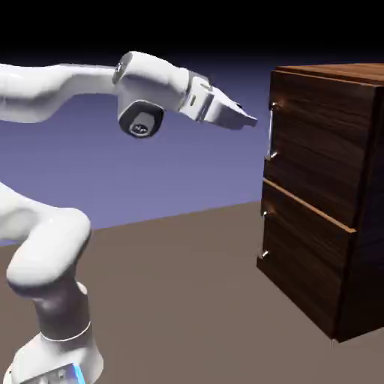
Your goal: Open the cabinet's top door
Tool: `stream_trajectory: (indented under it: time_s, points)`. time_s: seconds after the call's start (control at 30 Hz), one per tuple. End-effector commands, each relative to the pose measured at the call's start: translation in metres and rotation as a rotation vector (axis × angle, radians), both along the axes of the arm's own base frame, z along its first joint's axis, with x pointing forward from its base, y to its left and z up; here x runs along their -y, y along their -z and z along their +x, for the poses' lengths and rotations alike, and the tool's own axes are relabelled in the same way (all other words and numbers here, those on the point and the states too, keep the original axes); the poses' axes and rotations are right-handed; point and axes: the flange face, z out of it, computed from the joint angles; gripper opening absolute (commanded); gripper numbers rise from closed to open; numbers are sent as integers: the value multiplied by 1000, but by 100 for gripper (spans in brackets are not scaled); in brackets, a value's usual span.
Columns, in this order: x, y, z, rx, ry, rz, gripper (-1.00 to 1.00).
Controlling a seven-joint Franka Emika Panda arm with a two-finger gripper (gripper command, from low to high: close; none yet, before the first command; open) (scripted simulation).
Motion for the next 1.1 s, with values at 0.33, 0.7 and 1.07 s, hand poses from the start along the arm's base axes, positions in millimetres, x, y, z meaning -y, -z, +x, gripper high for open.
stream_trajectory:
  time_s: [0.33,0.7,1.07]
  points:
    - [-59,-12,-3,170,-5,-29,100]
    - [-116,31,39,274,-43,-98,100]
    - [-131,129,116,306,-76,-170,100]
